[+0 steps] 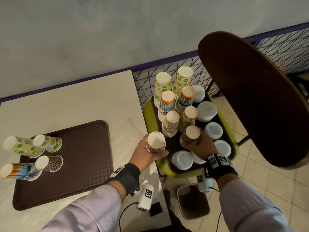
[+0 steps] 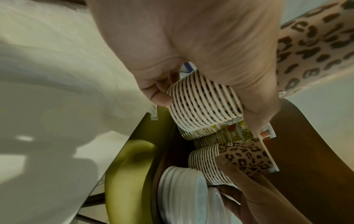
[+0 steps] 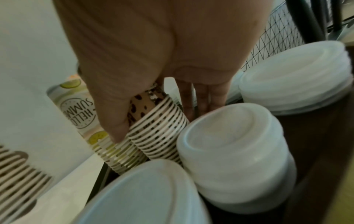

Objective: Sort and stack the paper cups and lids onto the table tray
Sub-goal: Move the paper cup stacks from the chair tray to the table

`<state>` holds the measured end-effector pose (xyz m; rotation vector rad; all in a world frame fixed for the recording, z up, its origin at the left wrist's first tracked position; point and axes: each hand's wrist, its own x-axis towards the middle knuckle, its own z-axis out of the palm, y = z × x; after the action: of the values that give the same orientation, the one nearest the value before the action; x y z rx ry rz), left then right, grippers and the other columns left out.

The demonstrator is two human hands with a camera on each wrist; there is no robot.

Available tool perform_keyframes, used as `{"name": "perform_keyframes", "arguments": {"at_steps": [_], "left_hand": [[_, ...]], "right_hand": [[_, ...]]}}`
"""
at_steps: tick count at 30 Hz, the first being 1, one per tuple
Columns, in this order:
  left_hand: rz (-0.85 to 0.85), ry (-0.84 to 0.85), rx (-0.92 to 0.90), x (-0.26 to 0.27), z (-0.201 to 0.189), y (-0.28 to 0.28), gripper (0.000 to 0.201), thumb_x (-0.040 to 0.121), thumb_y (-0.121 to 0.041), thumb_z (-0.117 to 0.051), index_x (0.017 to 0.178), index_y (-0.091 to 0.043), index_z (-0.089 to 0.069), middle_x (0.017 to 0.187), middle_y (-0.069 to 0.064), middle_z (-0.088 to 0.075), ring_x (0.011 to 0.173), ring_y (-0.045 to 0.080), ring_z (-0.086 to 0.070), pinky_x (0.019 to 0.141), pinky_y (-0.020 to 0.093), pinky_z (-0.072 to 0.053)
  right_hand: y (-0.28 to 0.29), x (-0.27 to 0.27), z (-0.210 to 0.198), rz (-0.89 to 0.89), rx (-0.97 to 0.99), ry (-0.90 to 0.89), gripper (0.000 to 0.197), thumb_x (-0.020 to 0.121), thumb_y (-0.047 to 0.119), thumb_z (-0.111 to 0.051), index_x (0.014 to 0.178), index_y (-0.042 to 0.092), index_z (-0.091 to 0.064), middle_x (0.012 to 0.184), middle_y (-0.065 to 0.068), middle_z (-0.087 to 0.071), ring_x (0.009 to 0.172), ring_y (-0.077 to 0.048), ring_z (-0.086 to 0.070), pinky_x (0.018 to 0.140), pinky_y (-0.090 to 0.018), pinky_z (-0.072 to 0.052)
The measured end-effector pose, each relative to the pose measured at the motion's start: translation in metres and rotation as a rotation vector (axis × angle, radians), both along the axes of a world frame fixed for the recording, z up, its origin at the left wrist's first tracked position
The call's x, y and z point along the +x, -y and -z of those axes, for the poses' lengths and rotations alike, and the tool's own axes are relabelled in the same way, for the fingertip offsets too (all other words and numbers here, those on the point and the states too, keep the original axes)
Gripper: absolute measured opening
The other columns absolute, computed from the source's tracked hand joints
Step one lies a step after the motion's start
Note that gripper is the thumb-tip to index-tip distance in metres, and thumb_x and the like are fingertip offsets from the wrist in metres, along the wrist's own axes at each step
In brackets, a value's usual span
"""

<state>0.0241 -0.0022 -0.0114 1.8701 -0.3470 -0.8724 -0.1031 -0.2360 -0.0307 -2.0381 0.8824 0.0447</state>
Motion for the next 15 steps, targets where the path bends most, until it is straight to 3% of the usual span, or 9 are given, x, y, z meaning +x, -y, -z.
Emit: {"name": "perform_keyframes", "arguments": {"at_steps": [5, 8, 11, 15], "left_hand": [[0.011, 0.006, 0.006, 0.001, 0.002, 0.0, 0.069, 0.066, -0.035, -0.098, 0.119, -0.045, -0.055, 0.122, -0.014, -0.067, 0.114, -0.003, -0.059, 0.087, 0.012, -0.044], [0.022, 0.014, 0.006, 0.002, 0.001, 0.0, 0.067, 0.07, -0.029, -0.096, 0.118, -0.047, -0.054, 0.122, -0.017, -0.066, 0.113, -0.007, -0.058, 0.086, 0.008, -0.042], [0.005, 0.002, -0.006, 0.002, -0.001, 0.0, 0.073, 0.062, -0.044, -0.097, 0.121, -0.044, -0.056, 0.123, -0.014, -0.068, 0.115, -0.002, -0.061, 0.09, 0.013, -0.044], [-0.027, -0.028, -0.018, 0.004, 0.002, -0.005, 0.09, 0.054, -0.059, -0.092, 0.133, -0.037, -0.056, 0.127, -0.013, -0.069, 0.121, 0.01, -0.063, 0.106, 0.031, -0.049]], "right_hand": [[-0.003, 0.005, 0.001, 0.027, -0.022, -0.036, 0.075, 0.072, 0.051, -0.086, 0.135, 0.034, -0.047, 0.13, 0.002, -0.065, 0.12, -0.027, -0.061, 0.093, -0.034, -0.046], [-0.007, 0.006, 0.002, 0.028, -0.072, -0.024, 0.068, 0.072, 0.053, -0.083, 0.128, 0.039, -0.047, 0.124, 0.003, -0.066, 0.114, -0.027, -0.063, 0.088, -0.037, -0.05], [-0.013, 0.005, 0.003, 0.006, -0.122, 0.005, 0.066, 0.07, 0.054, -0.081, 0.125, 0.039, -0.048, 0.117, -0.002, -0.065, 0.106, -0.029, -0.064, 0.086, -0.045, -0.055], [-0.02, 0.001, 0.003, -0.007, -0.162, 0.038, 0.066, 0.069, 0.048, -0.083, 0.124, 0.032, -0.051, 0.111, -0.005, -0.063, 0.1, -0.031, -0.064, 0.082, -0.044, -0.055]]}}
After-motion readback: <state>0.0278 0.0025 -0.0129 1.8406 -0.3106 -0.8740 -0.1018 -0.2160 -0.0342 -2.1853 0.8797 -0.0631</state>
